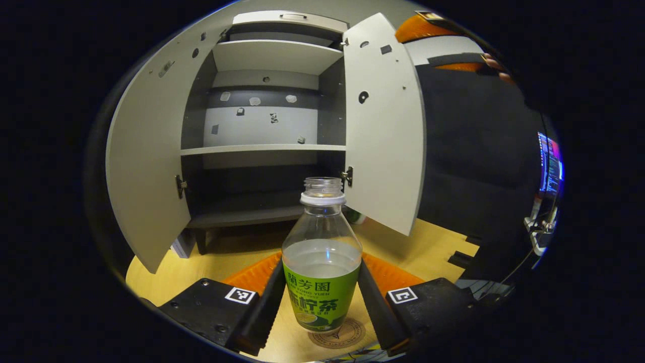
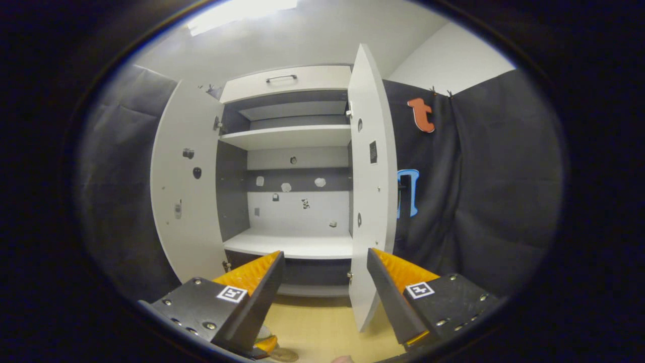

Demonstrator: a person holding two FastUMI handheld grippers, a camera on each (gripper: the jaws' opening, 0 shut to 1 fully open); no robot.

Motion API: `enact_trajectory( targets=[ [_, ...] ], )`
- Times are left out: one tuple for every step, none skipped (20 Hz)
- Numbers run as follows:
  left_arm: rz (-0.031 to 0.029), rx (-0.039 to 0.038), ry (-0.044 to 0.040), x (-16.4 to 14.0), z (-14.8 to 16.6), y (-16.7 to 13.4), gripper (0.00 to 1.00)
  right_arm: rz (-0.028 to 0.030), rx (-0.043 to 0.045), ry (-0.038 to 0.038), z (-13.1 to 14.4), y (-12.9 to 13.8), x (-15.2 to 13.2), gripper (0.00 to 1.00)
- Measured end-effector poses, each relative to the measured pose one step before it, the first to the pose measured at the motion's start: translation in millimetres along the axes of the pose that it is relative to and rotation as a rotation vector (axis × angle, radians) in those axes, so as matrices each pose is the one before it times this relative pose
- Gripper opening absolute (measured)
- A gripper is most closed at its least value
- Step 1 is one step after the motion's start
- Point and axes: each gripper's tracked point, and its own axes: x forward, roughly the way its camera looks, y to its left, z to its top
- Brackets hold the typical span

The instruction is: Grasp the bottle in the cabinet with the left hand and place it on the coaster, then close the right door with the right hand and the left door with the left hand.

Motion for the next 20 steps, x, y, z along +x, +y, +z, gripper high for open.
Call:
enact_trajectory(
  targets=[
    [-0.01526, -0.00279, 0.01011, 0.26, -7.38, -6.82, 0.81, -0.00074, 0.00635, 0.00835, -0.19, -2.39, 2.13, 0.98],
    [-0.01017, -0.00141, 0.00318, 1.42, -5.46, -6.45, 0.81, -0.004, 0.01495, 0.00635, 1.28, -1.7, 2.89, 0.99],
    [-0.01424, -0.00596, 0.00244, 1.24, -5.56, -4.4, 0.81, -0.00247, 0.01793, 0.00369, 0.87, -0.71, 2.28, 0.99],
    [-0.00599, -0.00411, -0.0041, 1.18, -3.22, -3.74, 0.8, -0.00233, 0.01537, 0.00472, 0.47, -0.05, 2.66, 0.99],
    [0.0015, 0.00389, 0.00245, 0.32, -5.26, -0.25, 0.8, -0.00164, 0.00689, 0.01438, -3.25, -0.23, 1.4, 0.99],
    [0.00068, 0.0051, -0.00736, 0.92, -4.21, 1.49, 0.81, 0.00008, -0.00493, 0.01383, -3.37, 0.32, 1.99, 0.98],
    [-0.00521, 0.00126, -0.0111, 1.33, -2.82, -0.86, 0.81, -0.00074, -0.01558, 0.01099, -3.32, -0.08, 0.27, 0.99],
    [-0.00808, -0.00416, -0.00308, 1.03, -5.44, -1.5, 0.81, 0.0005, -0.01989, -0.00311, 0.06, 0.8, 0.67, 0.99],
    [-0.00062, -0.00067, 0.01076, -0.28, -5.93, 0.29, 0.81, 0.00268, -0.01579, -0.01071, 0.9, 1.84, 0.27, 0.99],
    [-0.00808, -0.00366, -0.0021, -0.5, -5.91, -0.96, 0.81, 0.00892, -0.01335, -0.01176, 1.17, 3.93, -0.07, 0.99],
    [-0.01093, 0.00102, -0.0009, 0.24, -1.71, -1.98, 0.81, 0.00441, -0.01465, -0.00486, -1.25, 2.3, -0.39, 0.99],
    [0.00308, 0.00221, 0.00733, -0.51, -5.92, 1.61, 0.81, 0.0069, -0.01198, 0.00115, -1.19, 3.14, -0.13, 0.99],
    [0.0036, -0.00294, 0.0021, -0.87, -2.45, 1.22, 0.81, 0.00705, -0.0047, 0.00221, -1.8, 3.08, -1.11, 0.99],
    [-0.00483, -0.00581, 0.0066, -0.6, -2.3, -0.97, 0.81, 0.00451, -0.00192, 0.00488, -1.45, 2.45, -0.67, 0.98],
    [-0.00518, 0.00996, -0.01499, 0.07, 3.98, -0.08, 0.81, 0.00457, -0.00335, 0.00343, -1.71, 1.92, -0.83, 0.98],
    [-0.0083, 0.00136, 0.00041, -0.31, 0.24, -0.46, 0.81, 0.00238, -0.00438, 0.00421, -1.28, 1.1, -0.02, 0.94],
    [0.00571, 0.00381, 0.00517, 0.18, 0.86, 3.63, 0.81, -0.00307, -0.0043, 0.00496, -1.93, -0.88, -0.58, 0.99],
    [0.00977, -0.00216, -0.00262, -1.31, 0.54, 5.05, 0.82, 0.00093, 0.00281, 0.00204, -0.58, 0.13, -0.72, 0.99],
    [0.01477, -0.00295, -0.0012, -1.32, 2.55, 5.28, 0.82, 0.00044, 0.00483, 0.00324, -1.5, 0.33, 0.63, 0.99],
    [0.0009, -0.0024, -0.00432, -0.79, 1.9, 1.31, 0.83, -0.00132, 0.00334, 0.00246, -0.67, -0.61, -0.07, 0.99]
  ],
)
